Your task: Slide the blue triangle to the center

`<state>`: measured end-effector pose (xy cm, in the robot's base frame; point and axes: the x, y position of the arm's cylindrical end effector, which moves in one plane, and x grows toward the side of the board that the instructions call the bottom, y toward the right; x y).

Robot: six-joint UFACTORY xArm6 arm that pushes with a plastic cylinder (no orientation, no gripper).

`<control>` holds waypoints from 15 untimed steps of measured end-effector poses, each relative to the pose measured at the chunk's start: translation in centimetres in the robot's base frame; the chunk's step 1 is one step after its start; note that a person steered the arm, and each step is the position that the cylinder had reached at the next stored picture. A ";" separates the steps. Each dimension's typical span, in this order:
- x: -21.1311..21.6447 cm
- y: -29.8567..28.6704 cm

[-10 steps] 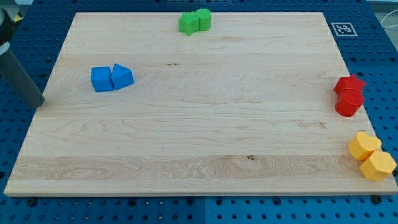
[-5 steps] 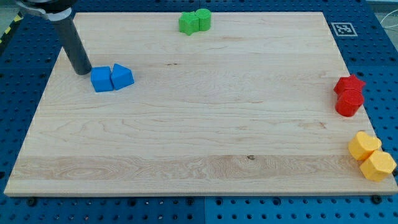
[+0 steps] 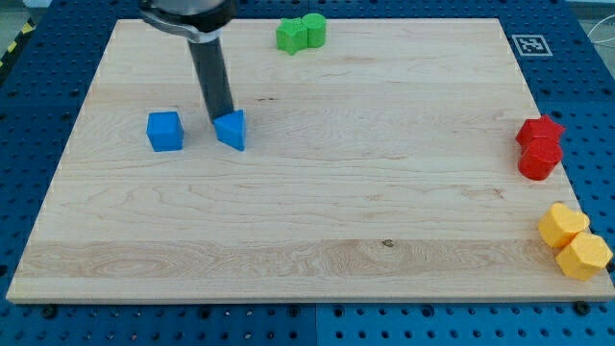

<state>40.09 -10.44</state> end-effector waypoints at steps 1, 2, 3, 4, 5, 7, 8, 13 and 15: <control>0.7 0.3; 2.6 -2.1; 4.8 -3.0; 5.0 0.1; 4.7 4.7; 3.4 10.9; 3.2 10.8; -0.3 4.7; 3.6 10.3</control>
<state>43.71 -0.14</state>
